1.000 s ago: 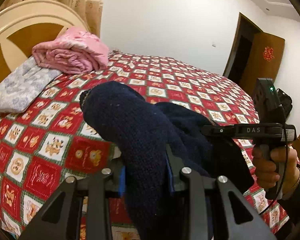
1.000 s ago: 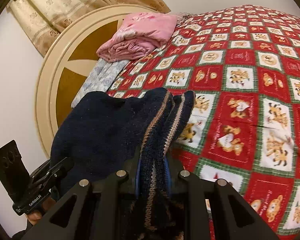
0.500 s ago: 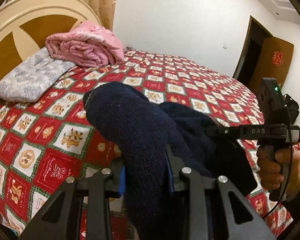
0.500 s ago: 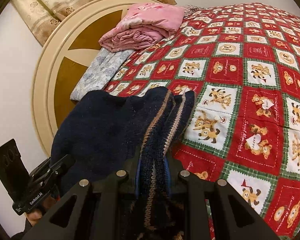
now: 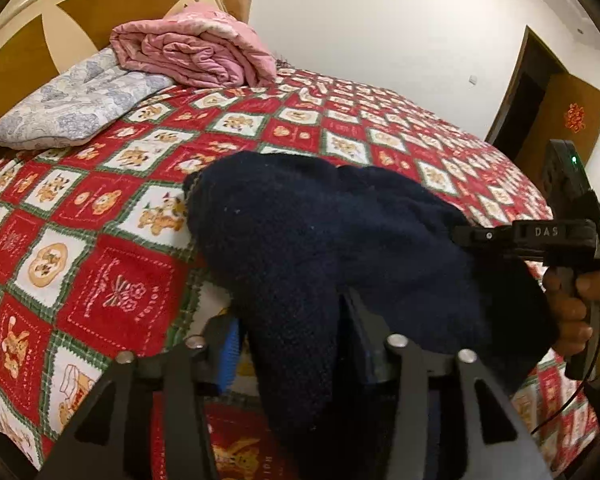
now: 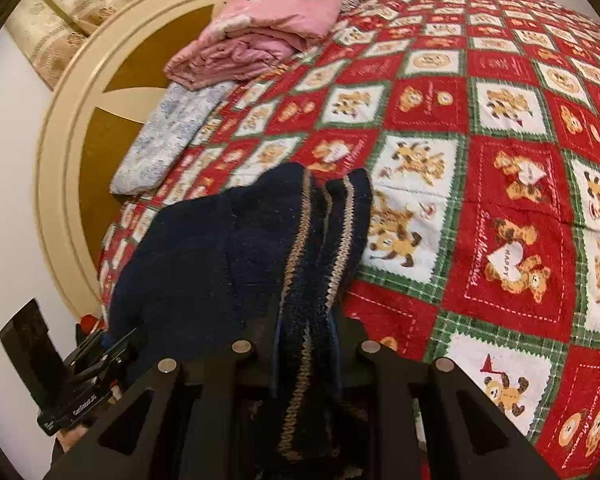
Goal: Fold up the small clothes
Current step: 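Open both tools and pull them back from the folded sweater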
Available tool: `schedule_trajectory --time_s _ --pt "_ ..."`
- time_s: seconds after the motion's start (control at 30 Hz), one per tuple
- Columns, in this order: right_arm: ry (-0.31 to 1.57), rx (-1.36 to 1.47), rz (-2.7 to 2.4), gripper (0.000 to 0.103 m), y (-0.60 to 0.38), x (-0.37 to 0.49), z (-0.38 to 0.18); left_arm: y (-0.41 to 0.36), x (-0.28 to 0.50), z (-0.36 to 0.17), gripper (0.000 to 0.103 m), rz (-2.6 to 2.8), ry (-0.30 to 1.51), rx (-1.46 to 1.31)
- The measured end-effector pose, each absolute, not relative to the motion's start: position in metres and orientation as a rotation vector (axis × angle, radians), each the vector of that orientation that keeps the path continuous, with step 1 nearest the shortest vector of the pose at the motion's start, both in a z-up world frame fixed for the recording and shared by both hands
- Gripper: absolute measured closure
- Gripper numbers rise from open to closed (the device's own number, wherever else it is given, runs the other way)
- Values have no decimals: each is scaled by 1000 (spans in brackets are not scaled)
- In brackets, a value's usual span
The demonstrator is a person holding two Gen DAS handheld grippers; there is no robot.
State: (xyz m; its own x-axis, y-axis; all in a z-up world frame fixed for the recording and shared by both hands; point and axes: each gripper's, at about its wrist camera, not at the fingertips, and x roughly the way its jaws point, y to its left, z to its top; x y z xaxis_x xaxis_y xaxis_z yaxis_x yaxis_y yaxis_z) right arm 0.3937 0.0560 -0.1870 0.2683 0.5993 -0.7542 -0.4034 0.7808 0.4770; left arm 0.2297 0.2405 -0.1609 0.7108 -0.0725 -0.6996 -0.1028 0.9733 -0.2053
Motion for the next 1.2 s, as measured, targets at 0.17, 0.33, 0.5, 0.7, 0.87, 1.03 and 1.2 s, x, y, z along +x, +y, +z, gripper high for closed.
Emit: schedule_trajectory --time_s 0.17,0.33,0.5,0.7,0.87,1.03,1.2 --pt "1132 216 660 65 50 395 -193 247 217 -171 21 69 759 -255" --pt "1084 248 569 50 25 380 -180 249 196 -167 12 120 772 -290" --pt "992 194 467 47 2 336 -150 241 156 -160 10 181 803 -307" --pt "823 66 407 43 -7 254 -97 227 108 -116 10 163 690 -270" --pt "687 -11 391 38 -5 182 -55 217 71 -69 9 158 566 -245" --pt "590 -44 427 27 4 130 -31 209 48 -40 5 146 479 -213" --pt "549 -100 441 27 16 107 -23 203 36 -25 2 127 423 -208"
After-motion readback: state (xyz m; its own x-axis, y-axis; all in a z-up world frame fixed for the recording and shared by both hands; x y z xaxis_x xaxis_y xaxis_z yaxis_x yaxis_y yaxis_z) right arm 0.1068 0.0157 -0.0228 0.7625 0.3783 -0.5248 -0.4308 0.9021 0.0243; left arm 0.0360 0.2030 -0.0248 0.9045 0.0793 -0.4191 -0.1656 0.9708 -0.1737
